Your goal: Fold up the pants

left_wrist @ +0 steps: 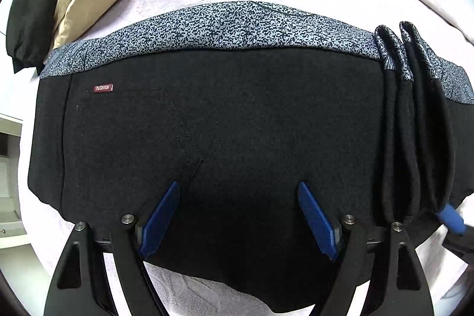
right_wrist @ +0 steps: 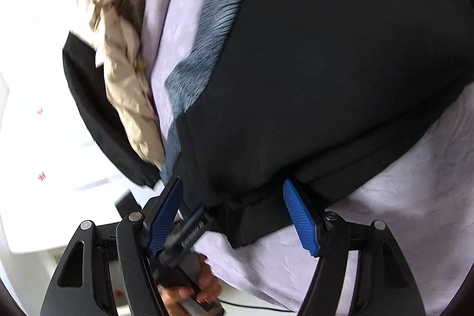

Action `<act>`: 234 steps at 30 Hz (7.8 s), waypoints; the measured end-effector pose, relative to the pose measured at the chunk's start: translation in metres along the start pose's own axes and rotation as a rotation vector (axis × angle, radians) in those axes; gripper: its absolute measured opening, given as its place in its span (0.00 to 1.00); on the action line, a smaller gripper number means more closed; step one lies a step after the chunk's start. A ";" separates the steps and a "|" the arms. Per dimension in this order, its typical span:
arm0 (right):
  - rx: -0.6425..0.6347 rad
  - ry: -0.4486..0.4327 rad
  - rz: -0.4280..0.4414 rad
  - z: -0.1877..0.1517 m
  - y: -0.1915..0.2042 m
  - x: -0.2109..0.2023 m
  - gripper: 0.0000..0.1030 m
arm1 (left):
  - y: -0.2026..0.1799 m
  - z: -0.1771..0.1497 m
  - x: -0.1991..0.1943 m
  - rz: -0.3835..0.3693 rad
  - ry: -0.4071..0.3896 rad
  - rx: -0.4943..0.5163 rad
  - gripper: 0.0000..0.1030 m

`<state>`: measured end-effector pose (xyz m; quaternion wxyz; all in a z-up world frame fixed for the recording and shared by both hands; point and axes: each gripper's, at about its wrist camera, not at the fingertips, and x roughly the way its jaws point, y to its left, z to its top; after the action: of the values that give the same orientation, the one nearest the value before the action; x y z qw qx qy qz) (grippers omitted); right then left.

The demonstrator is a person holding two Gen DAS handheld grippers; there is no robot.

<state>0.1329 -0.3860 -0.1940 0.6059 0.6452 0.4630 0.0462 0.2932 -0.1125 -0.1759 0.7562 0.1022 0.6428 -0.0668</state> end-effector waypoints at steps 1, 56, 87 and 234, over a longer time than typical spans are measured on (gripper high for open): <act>0.018 -0.009 0.040 0.003 -0.002 0.001 0.56 | 0.001 0.001 0.001 0.002 0.001 0.000 0.80; -0.817 0.157 -0.702 0.038 0.096 -0.006 0.78 | -0.112 -0.024 -0.079 -0.031 -0.013 0.073 1.00; -1.061 0.191 -0.837 -0.061 0.139 -0.001 1.00 | -0.030 -0.106 -0.140 0.092 0.011 -0.153 1.00; -1.175 0.954 -1.028 -0.206 0.288 0.429 1.00 | 0.110 -0.061 -0.025 0.216 -0.344 0.066 0.38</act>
<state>0.4041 0.0938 -0.1172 0.5270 -0.1402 0.7967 0.2606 0.2557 0.0079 -0.1528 0.8538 0.1825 0.4870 -0.0226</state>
